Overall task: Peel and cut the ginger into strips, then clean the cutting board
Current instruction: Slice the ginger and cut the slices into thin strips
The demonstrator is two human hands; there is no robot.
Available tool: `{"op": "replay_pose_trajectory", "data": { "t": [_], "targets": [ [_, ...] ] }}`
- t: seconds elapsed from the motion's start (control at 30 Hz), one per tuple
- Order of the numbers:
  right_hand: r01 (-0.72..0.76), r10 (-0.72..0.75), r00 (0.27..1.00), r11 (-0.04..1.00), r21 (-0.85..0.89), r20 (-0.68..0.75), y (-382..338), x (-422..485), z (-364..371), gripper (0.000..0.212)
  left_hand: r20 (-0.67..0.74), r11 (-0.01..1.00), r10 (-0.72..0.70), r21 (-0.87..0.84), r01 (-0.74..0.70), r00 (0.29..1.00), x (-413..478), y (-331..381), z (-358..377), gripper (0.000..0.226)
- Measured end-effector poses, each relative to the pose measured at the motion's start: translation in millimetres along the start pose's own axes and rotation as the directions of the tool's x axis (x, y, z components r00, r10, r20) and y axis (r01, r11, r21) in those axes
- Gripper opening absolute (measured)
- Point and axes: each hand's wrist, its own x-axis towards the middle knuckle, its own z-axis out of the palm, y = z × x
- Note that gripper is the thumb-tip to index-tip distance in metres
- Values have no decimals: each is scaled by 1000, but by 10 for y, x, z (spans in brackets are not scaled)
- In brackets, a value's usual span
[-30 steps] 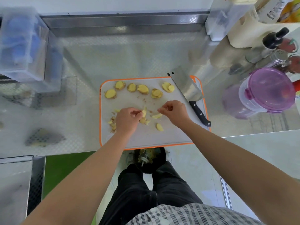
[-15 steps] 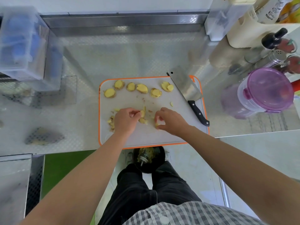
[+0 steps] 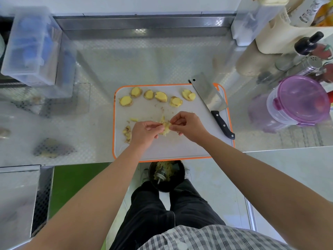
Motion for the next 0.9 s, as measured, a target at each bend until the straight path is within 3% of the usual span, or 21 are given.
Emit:
{"op": "replay_pose_trajectory", "data": {
  "t": [0.3,0.47,0.57,0.67,0.9],
  "targets": [
    [25,-26,1000,998,-49,-15,0,-3,87,9,70,999,0,-51,4,998,-65,52,-38,4],
    [36,-36,999,999,-28,9,-36,51,141,12,-2,999,24,21,-24,1000,-10,-9,-136,4],
    [78,-95,994,959,-274,-50,7,120,210,15,-140,997,15,79,-3,990,26,-105,-251,7],
    [136,-141,989,813,-567,35,34,151,326,18,-231,993,9,114,18,973,8,-154,-331,7],
    [227,-211,971,670,-707,111,-15,208,427,23,-255,990,-2,139,38,967,13,-136,-348,10]
  ]
}}
